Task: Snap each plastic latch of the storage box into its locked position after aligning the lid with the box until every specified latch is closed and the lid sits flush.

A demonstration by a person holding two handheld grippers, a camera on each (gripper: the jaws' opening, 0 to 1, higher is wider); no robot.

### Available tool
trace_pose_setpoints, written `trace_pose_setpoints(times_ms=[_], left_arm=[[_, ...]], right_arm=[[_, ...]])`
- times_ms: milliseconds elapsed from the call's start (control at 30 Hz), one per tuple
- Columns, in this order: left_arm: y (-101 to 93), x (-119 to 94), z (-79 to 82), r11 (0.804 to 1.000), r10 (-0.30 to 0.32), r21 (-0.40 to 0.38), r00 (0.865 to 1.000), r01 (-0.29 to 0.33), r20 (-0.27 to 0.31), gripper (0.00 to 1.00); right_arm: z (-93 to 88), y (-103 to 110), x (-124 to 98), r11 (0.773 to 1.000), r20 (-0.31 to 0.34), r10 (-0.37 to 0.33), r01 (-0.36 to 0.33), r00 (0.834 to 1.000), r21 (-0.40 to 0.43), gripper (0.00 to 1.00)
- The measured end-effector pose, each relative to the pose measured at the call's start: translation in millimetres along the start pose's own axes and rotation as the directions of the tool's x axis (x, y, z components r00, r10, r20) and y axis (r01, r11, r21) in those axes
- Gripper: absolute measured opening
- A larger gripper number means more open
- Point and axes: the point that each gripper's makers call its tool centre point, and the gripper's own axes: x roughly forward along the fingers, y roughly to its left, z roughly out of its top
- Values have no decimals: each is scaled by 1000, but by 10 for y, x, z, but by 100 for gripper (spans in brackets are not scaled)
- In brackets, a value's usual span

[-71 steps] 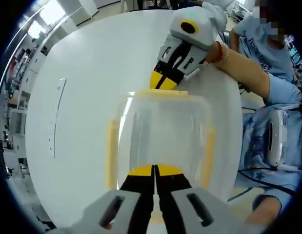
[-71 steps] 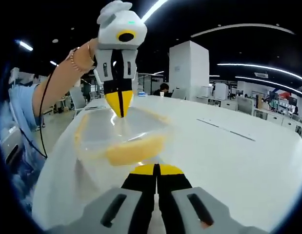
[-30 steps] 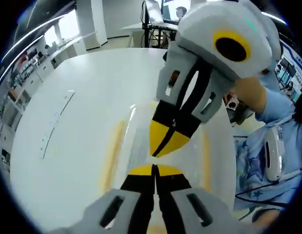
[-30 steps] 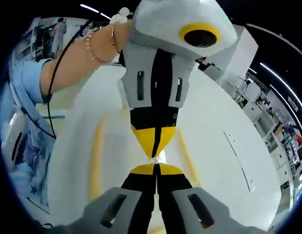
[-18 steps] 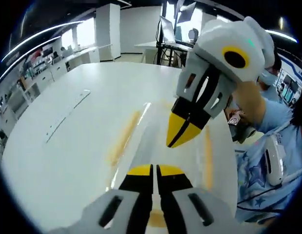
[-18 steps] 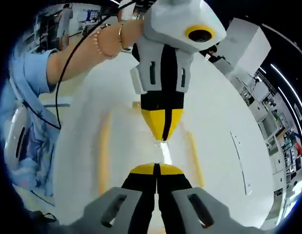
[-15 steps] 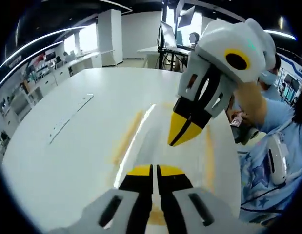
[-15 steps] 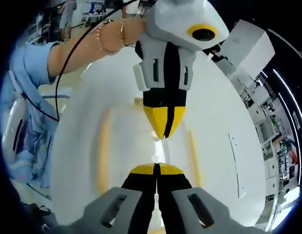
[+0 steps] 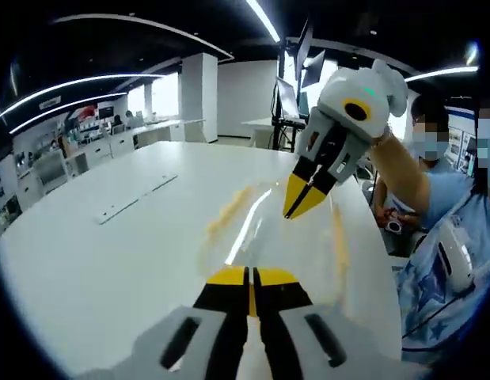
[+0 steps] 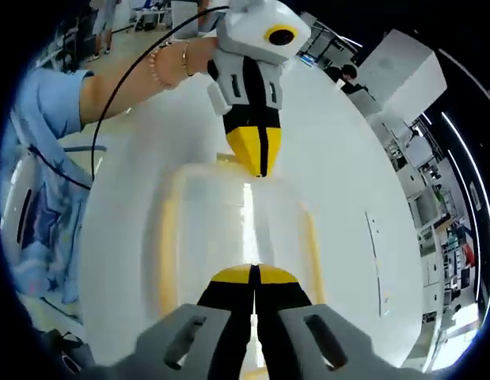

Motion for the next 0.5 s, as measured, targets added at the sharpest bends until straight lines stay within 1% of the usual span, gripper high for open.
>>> trace_pose_setpoints(times_ms=[67,100,133,167,200,233,333,367,433,500], left_arm=[[-31,-28,-67,999,-32,13,999,32,27,1],[-59,-17,-101,1000,-29,12,998,28,51,1],[-7,-65,-78,1000,-27,14,998,26,63,1],[27,-85,-91,1000,-21,14,997,20,73,1],[16,-98,-116,1000,-15,21,995,13,95,1],[12,-101,-124,1000,-16,16,995,14,101,1],[49,-129,-153,999,-36,-31,985,42,167,1],[63,-142,-160,998,-51,-39,983,58,178,0],[70,-145,-166,998,-45,-35,985,52,169,0],[48,-116,-221,1000,-24,-14,989,26,143,0]], right_arm=[[-2,3,1,1000,-11,-12,11,1000,-14,0],[-7,-5,1,1000,-16,-15,15,1000,-20,0],[-9,-7,-1,1000,-17,-15,15,1000,-22,0],[-9,-9,1,1000,-16,-14,13,1000,-20,0],[-13,-9,-2,1000,-15,-11,11,1000,-16,0],[-14,-8,-3,1000,-14,-11,10,1000,-16,0],[-11,-9,8,1000,-7,-5,5,1000,-7,0],[-11,-9,9,1000,-7,-5,5,1000,-6,0],[-9,-9,12,1000,-9,-5,5,1000,-7,0],[-9,-8,15,1000,-12,-6,6,1000,-9,0]])
